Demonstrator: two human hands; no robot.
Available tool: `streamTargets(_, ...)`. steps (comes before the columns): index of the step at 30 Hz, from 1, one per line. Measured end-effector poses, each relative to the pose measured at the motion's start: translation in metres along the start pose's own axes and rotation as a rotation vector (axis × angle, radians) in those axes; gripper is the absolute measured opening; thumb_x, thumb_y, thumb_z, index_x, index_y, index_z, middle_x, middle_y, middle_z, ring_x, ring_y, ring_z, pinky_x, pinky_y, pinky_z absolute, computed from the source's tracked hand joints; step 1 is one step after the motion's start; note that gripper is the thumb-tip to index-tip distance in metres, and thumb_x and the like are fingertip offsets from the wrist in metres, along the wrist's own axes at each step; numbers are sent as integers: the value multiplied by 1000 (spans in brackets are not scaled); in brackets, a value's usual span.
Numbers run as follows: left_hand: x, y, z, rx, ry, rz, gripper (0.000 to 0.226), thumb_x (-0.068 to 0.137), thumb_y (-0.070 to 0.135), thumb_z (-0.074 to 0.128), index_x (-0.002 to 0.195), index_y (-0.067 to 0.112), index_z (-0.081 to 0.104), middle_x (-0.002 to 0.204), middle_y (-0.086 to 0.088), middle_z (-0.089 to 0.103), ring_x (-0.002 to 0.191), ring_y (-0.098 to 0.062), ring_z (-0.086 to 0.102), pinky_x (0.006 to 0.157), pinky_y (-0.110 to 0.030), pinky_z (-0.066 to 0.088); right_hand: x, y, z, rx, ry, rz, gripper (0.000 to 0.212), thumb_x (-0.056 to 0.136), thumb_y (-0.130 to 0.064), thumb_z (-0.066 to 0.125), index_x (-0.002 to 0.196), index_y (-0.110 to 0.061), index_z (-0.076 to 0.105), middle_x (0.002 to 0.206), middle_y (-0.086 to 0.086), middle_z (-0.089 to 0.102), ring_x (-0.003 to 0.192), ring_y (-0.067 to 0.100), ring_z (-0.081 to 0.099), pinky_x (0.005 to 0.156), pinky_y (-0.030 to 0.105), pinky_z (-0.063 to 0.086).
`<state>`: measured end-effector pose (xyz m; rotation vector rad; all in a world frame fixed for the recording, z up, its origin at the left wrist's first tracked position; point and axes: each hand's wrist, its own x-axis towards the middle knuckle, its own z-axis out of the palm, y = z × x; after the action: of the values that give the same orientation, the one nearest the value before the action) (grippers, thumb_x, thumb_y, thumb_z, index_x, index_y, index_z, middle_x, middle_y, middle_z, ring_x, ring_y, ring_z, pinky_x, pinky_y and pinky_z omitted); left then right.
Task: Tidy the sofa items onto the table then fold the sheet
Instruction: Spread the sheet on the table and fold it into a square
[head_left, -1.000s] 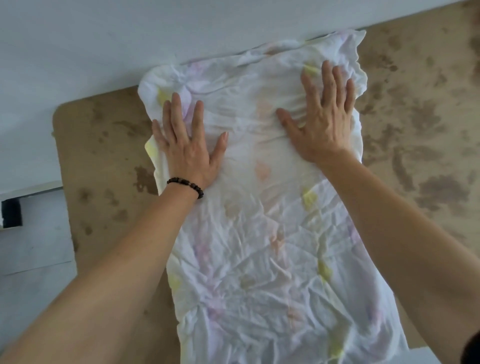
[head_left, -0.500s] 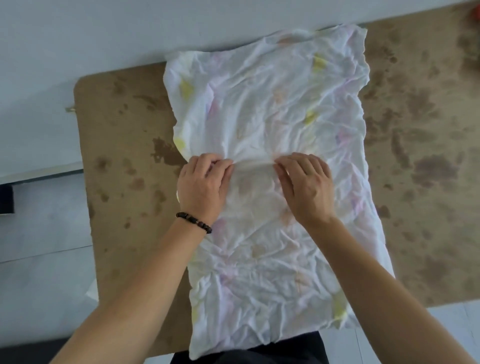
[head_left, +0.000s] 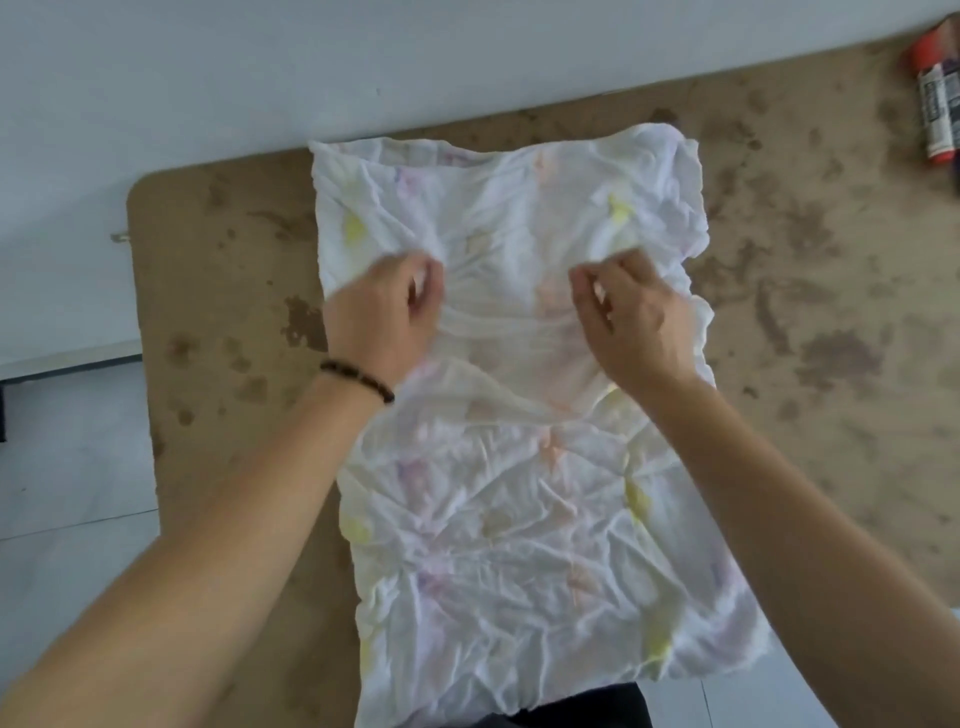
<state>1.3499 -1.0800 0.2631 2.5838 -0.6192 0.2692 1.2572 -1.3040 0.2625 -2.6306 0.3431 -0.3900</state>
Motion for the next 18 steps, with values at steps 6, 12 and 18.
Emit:
streamTargets(6, 107, -33, 32, 212, -375, -189, 35, 97, 38, 40, 128, 26, 52, 107, -8, 68, 96, -33, 62, 69, -35, 42, 102, 37, 17, -298, -119, 229, 43, 98, -29, 46, 140, -24, 47, 147, 9, 39, 132, 32, 37, 104, 43, 34)
streamTargets(12, 134, -40, 26, 249, -171, -194, 27, 95, 37, 47, 106, 19, 64, 101, -12, 69, 97, -36, 62, 70, -38, 45, 135, 48, 9, -342, -43, 191, 28, 97, -32, 49, 121, -25, 63, 118, 10, 55, 108, 32, 50, 89, 38, 36)
streamTargets(18, 132, -29, 17, 94, 25, -424, 33, 93, 27, 45, 125, 21, 53, 111, 0, 66, 103, -23, 60, 76, -31, 42, 136, 30, 10, -236, -124, 62, 47, 100, -20, 41, 146, -22, 41, 148, 10, 38, 136, 28, 35, 114, 37, 24)
